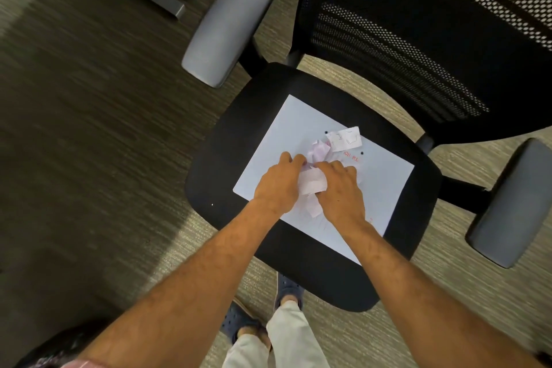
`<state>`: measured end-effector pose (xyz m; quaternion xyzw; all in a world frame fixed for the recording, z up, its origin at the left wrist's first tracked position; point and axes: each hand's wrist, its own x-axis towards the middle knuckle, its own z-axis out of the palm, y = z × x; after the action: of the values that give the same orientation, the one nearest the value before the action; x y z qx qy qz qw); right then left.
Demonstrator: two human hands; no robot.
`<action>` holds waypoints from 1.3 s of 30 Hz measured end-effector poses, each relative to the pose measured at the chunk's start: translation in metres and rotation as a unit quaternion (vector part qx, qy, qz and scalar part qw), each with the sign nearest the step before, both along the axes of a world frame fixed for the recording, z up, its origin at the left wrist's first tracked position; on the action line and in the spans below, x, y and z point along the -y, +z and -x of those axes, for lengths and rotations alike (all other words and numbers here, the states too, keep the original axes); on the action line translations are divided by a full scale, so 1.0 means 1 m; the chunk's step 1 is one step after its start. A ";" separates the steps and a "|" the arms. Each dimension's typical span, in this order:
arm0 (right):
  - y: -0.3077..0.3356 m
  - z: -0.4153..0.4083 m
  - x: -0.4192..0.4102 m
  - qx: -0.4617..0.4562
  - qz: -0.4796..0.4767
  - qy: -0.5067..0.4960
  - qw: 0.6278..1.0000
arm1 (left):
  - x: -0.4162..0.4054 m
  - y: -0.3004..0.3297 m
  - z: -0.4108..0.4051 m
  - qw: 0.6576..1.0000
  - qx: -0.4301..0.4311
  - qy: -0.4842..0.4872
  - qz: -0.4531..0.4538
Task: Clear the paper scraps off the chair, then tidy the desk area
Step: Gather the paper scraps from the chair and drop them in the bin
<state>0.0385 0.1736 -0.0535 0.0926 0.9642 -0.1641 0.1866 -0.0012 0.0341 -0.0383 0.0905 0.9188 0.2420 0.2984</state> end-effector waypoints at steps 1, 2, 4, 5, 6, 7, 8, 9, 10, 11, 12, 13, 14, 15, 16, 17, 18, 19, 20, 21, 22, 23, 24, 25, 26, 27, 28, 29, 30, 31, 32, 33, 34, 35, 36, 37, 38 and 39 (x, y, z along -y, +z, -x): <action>0.001 0.001 -0.001 -0.003 0.003 -0.001 1.000 | 0.001 0.002 -0.002 1.000 0.003 0.004 -0.007; 0.003 0.002 -0.002 -0.004 0.004 0.001 1.000 | 0.002 0.005 -0.003 1.000 0.006 0.006 -0.014; 0.008 0.004 -0.004 0.006 -0.005 0.018 1.000 | 0.003 0.012 -0.006 1.000 0.006 0.009 -0.024; 0.011 0.004 -0.004 0.011 -0.005 0.024 1.000 | 0.004 0.017 -0.007 1.000 0.005 0.011 -0.026; 0.016 0.004 -0.005 0.012 0.002 0.028 1.000 | 0.005 0.023 -0.007 0.999 0.004 0.015 -0.028; 0.022 0.004 -0.006 0.007 0.009 0.031 0.999 | 0.006 0.030 -0.007 0.999 0.004 0.020 -0.031; 0.030 0.004 -0.006 0.001 0.014 0.035 0.999 | 0.006 0.038 -0.007 0.999 0.004 0.025 -0.032; 0.039 0.004 -0.006 -0.006 0.020 0.036 0.999 | 0.007 0.048 -0.007 0.999 0.005 0.032 -0.034; 0.049 0.005 -0.007 -0.013 0.027 0.035 0.999 | 0.008 0.058 -0.006 0.999 0.005 0.039 -0.036; 0.059 0.006 -0.008 -0.019 0.028 0.036 0.999 | 0.009 0.069 -0.005 0.998 0.004 0.046 -0.038; 0.069 0.007 -0.009 -0.022 0.022 0.039 0.999 | 0.011 0.080 -0.004 0.998 0.001 0.052 -0.038; 0.081 0.009 -0.010 -0.023 0.015 0.040 0.999 | 0.013 0.091 -0.004 0.998 -0.003 0.055 -0.036; 0.091 0.010 -0.012 -0.025 0.010 0.040 0.999 | 0.016 0.102 -0.003 0.998 -0.006 0.056 -0.036; 0.102 0.012 -0.013 -0.033 0.003 0.045 0.998 | 0.019 0.113 -0.003 0.998 -0.009 0.059 -0.037; 0.112 0.014 -0.014 -0.045 -0.009 0.059 0.997 | 0.023 0.123 -0.003 0.997 -0.010 0.063 -0.038; 0.124 0.015 -0.016 -0.056 -0.020 0.072 0.996 | 0.026 0.132 -0.003 0.997 -0.010 0.070 -0.041; 0.134 0.017 -0.017 -0.064 -0.024 0.078 0.995 | 0.030 0.141 -0.004 0.996 -0.010 0.079 -0.044; 0.144 0.018 -0.017 -0.071 -0.030 0.085 0.993 | 0.034 0.149 -0.004 0.995 -0.011 0.087 -0.047; 0.153 0.019 -0.017 -0.085 -0.038 0.102 0.990 | 0.037 0.156 -0.004 0.994 -0.012 0.094 -0.050; 0.161 0.019 -0.016 -0.099 -0.046 0.120 0.987 | 0.039 0.163 -0.004 0.993 -0.012 0.103 -0.054; 0.168 0.019 -0.014 -0.111 -0.059 0.137 0.983 | 0.041 0.168 -0.004 0.992 -0.011 0.112 -0.057; 0.175 0.019 -0.012 -0.116 -0.076 0.145 0.980 | 0.042 0.172 -0.004 0.991 -0.010 0.119 -0.059; 0.180 0.020 -0.010 -0.118 -0.092 0.147 0.978 | 0.042 0.174 -0.004 0.991 -0.009 0.121 -0.058; 0.184 0.020 -0.010 -0.113 -0.102 0.140 0.978 | 0.042 0.175 -0.005 0.991 -0.007 0.122 -0.055; 0.186 0.020 -0.009 -0.109 -0.105 0.130 0.980 | 0.041 0.174 -0.005 0.991 -0.009 0.122 -0.052; 0.186 0.020 -0.009 -0.106 -0.103 0.124 0.981 | 0.040 0.172 -0.005 0.991 -0.012 0.124 -0.051; 0.184 0.019 -0.010 -0.107 -0.097 0.119 0.982 | 0.038 0.168 -0.005 0.990 -0.012 0.126 -0.053; 0.182 0.018 -0.010 -0.109 -0.092 0.119 0.983 | 0.036 0.164 -0.005 0.990 -0.012 0.130 -0.055; 0.180 0.017 -0.011 -0.109 -0.087 0.119 0.983 | 0.034 0.160 -0.005 0.990 -0.012 0.133 -0.055; 0.177 0.016 -0.013 -0.111 -0.079 0.119 0.983 | 0.032 0.155 -0.006 0.990 -0.011 0.133 -0.052; 0.174 0.016 -0.015 -0.114 -0.059 0.107 0.986 | 0.029 0.149 -0.007 0.990 -0.011 0.131 -0.048; 0.171 0.015 -0.017 -0.114 -0.031 0.089 0.989 | 0.027 0.144 -0.009 0.991 -0.010 0.127 -0.045; 0.167 0.015 -0.020 -0.108 -0.011 0.076 0.991 | 0.026 0.139 -0.011 0.992 -0.010 0.123 -0.042; 0.163 0.013 -0.021 -0.112 -0.011 0.082 0.990 | 0.025 0.134 -0.014 0.992 -0.010 0.119 -0.037; 0.159 0.012 -0.023 -0.114 -0.022 0.096 0.989 | 0.024 0.129 -0.016 0.993 -0.007 0.117 -0.033; 0.155 0.011 -0.024 -0.118 -0.030 0.109 0.987 | 0.023 0.126 -0.017 0.993 -0.002 0.114 -0.028; 0.151 0.010 -0.025 -0.115 -0.028 0.116 0.986 | 0.023 0.122 -0.019 0.993 0.003 0.112 -0.026; 0.147 0.009 -0.025 -0.104 -0.023 0.119 0.987 | 0.022 0.120 -0.020 0.993 0.006 0.113 -0.028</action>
<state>0.0291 0.1988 0.0937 -0.0361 0.9860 -0.1270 0.1016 0.0191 0.0123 0.0817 -0.0074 0.9142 0.3001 0.2723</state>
